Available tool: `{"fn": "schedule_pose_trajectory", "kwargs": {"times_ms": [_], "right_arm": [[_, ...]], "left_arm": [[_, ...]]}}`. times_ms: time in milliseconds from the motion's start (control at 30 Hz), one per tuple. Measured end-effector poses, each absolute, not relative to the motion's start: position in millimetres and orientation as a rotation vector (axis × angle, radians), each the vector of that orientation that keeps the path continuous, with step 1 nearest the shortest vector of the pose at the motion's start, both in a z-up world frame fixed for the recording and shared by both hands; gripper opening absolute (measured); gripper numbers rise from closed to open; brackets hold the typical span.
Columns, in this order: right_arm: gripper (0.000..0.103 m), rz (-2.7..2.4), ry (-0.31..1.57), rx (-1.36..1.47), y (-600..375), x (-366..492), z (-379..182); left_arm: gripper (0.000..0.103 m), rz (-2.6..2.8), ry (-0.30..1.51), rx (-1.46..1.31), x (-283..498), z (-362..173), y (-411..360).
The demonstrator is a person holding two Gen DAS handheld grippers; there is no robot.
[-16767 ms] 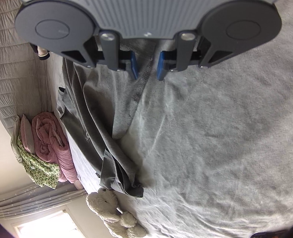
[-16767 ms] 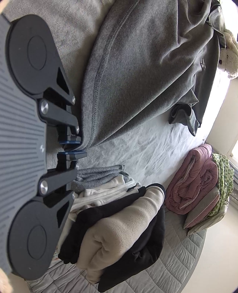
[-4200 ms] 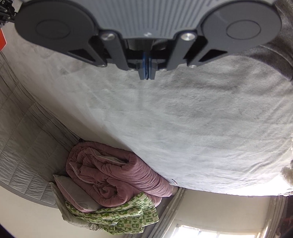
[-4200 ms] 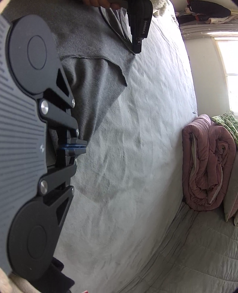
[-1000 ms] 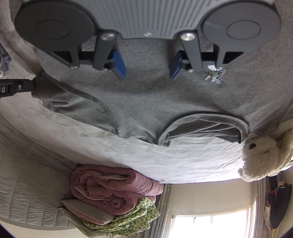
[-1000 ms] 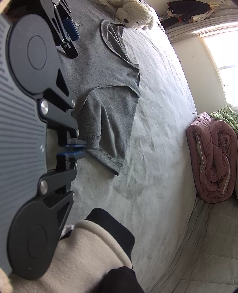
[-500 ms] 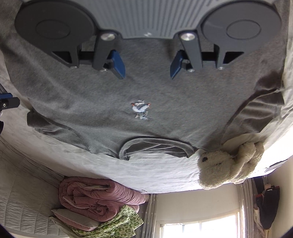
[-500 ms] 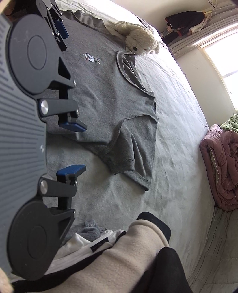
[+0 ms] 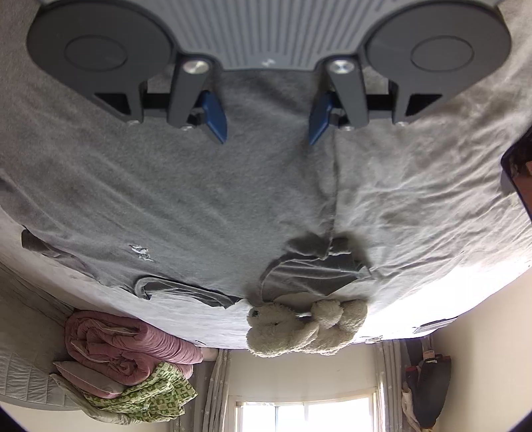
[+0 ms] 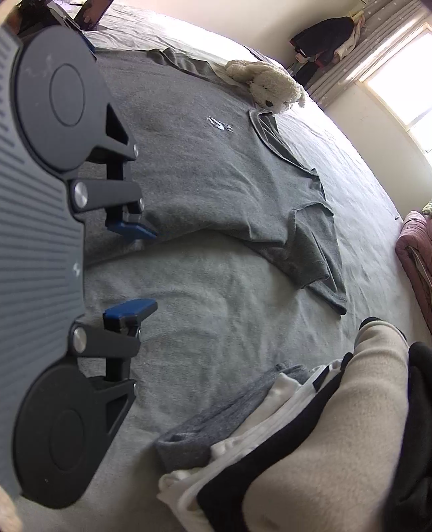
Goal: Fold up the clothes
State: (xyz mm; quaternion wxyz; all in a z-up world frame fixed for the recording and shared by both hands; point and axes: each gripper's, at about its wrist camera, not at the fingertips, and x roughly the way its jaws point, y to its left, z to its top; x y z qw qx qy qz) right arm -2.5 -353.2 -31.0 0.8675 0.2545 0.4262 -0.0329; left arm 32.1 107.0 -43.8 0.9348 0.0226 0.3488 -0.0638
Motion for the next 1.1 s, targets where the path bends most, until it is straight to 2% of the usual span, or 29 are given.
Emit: {"fn": "schedule_pose_trajectory", "kwargs": {"times_ms": [300,367,467,767,967,1000,1067,1100], "right_arm": [[0.044,-0.062,0.905,0.583,-353.8,-61.7,-38.8],[0.044,-0.055,0.902,0.626,-356.4,-75.0,-40.5],[0.044,-0.051,0.897,0.704,-362.0,-96.0,-43.3],[0.045,0.022,0.804,1.054,-363.9,-166.1,-63.2],[0.045,0.107,0.709,1.226,-341.4,-175.4,-82.7],[0.045,0.121,0.699,1.253,-337.7,-172.9,-86.9],[0.045,0.131,0.675,1.294,-330.8,-166.3,-94.6],[0.045,0.125,0.660,1.299,-329.1,-163.9,-96.1]], "left_arm": [[0.052,-0.217,0.845,-0.244,-14.7,-41.9,185.3],[0.043,-0.251,0.879,-0.319,-22.5,-45.7,194.8],[0.038,-0.291,0.918,-0.423,-32.7,-52.8,205.5],[0.037,-0.365,0.935,-0.577,-57.6,-68.3,213.7],[0.035,-0.370,0.918,-0.575,-66.3,-69.2,206.2],[0.033,-0.364,0.916,-0.569,-67.4,-69.4,204.4],[0.013,-0.351,0.916,-0.563,-69.2,-70.7,201.4],[0.008,-0.341,0.920,-0.573,-69.5,-72.4,201.2]]}}
